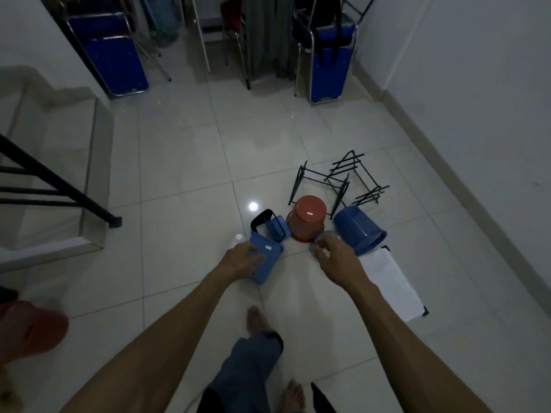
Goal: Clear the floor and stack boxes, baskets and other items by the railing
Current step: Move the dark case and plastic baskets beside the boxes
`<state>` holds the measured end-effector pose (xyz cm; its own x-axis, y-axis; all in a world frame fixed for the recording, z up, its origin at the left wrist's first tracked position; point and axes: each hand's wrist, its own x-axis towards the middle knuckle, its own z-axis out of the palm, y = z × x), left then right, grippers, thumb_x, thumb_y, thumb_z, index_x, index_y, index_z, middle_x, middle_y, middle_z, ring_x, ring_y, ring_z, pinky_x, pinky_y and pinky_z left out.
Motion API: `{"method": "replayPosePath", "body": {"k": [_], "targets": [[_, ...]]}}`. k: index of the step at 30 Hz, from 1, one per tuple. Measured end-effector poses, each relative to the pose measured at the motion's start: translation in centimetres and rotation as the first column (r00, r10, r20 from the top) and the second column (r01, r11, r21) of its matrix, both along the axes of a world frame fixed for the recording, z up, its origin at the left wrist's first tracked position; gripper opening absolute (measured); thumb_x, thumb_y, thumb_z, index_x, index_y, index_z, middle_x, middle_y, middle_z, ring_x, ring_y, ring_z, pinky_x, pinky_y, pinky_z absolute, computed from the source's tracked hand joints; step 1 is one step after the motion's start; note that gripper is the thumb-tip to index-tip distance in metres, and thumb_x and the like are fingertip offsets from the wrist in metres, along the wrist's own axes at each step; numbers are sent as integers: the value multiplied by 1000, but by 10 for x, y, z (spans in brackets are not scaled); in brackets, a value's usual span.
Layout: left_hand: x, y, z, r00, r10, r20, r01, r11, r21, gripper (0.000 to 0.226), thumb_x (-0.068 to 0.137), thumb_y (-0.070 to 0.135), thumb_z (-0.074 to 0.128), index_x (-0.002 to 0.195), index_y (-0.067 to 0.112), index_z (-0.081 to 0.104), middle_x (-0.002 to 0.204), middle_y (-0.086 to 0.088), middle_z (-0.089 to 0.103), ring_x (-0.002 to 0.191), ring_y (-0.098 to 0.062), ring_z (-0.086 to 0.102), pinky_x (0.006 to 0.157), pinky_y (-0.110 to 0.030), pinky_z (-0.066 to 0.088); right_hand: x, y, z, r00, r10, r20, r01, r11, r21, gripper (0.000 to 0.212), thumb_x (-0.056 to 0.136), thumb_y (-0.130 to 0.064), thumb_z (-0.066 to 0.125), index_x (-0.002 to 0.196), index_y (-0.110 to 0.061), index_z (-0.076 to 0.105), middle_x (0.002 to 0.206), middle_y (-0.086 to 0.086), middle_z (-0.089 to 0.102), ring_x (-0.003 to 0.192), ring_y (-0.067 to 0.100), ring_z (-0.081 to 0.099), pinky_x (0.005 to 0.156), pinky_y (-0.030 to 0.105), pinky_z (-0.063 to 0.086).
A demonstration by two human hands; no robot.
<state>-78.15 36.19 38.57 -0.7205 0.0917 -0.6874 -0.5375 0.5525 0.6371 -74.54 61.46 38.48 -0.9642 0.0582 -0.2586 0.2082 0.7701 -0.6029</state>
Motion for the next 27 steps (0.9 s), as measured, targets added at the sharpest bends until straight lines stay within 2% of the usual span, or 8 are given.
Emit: {"method": "replayPosePath", "body": {"k": [4, 9, 13, 15, 18, 23, 25, 27], "targets": [[-59, 1, -30, 995, -99, 18, 100, 994, -38, 47, 97, 32, 63, 138, 14, 48, 126, -15, 57, 84, -13, 58, 48, -14, 42, -68, 0, -35, 996, 26, 86, -26, 1000, -1, 22, 98, -31, 57, 107, -12, 63, 104, 5, 65, 94, 20, 61, 84, 42, 54], [-122, 15, -65, 995, -75, 59, 77, 996, -41, 22, 98, 29, 59, 116, 20, 50, 102, -3, 57, 98, -23, 62, 79, -33, 52, -142, 4, -63, 984, 1, 177, 3, 1000, -21, 20, 98, -26, 59, 106, -9, 64, 101, 7, 67, 92, 22, 61, 82, 40, 53], [-163, 35, -104, 995, 43, 91, -40, 999, -35, 12, 100, 25, 57, 109, 18, 54, 116, -15, 64, 107, -32, 64, 93, -40, 54, -193, 12, -100, 979, 19, 202, -17, 1000, -10, 19, 97, -21, 61, 105, -5, 64, 99, 9, 65, 88, 21, 59, 77, 35, 49], [-178, 46, -132, 989, 101, 107, -98, 995, -32, 11, 100, 27, 57, 105, 19, 53, 113, -15, 65, 105, -34, 65, 92, -43, 55, -217, 17, -129, 977, 57, 208, -59, 998, -1, 20, 96, -20, 60, 106, -4, 64, 98, 7, 64, 88, 17, 56, 75, 32, 46], [-186, 62, -179, 983, 138, 124, -133, 990, -48, 14, 101, 23, 56, 114, 18, 54, 94, -2, 58, 97, -27, 62, 81, -30, 52, -248, 26, -181, 957, 117, 266, -117, 993, -17, 19, 98, -21, 57, 106, -4, 62, 98, 5, 64, 88, 17, 55, 75, 30, 43], [-198, 87, -276, 959, 236, 157, -224, 970, -94, 11, 100, 19, 56, 94, 27, 53, 88, 2, 57, 89, -19, 60, 68, -23, 50, -292, 40, -287, 929, 199, 311, -176, 979, -101, 19, 98, -12, 59, 108, 3, 62, 100, 19, 66, 89, 28, 60, 79, 40, 51], [-208, 98, -315, 942, 282, 183, -269, 958, -96, 12, 102, 21, 54, 113, 26, 54, 100, 0, 60, 95, -22, 62, 75, -25, 53, -306, 45, -329, 913, 237, 331, -210, 971, -114, 18, 97, -11, 59, 108, 4, 62, 100, 21, 67, 90, 31, 62, 80, 40, 51], [-221, 108, -352, 930, 312, 193, -296, 949, -107, 40, 102, 25, 54, 141, 22, 46, 120, -4, 60, 107, -27, 63, 94, -37, 53, -321, 49, -374, 896, 278, 345, -248, 960, -129, 19, 98, -11, 58, 109, 4, 62, 101, 22, 67, 92, 32, 62, 81, 39, 50]]}}
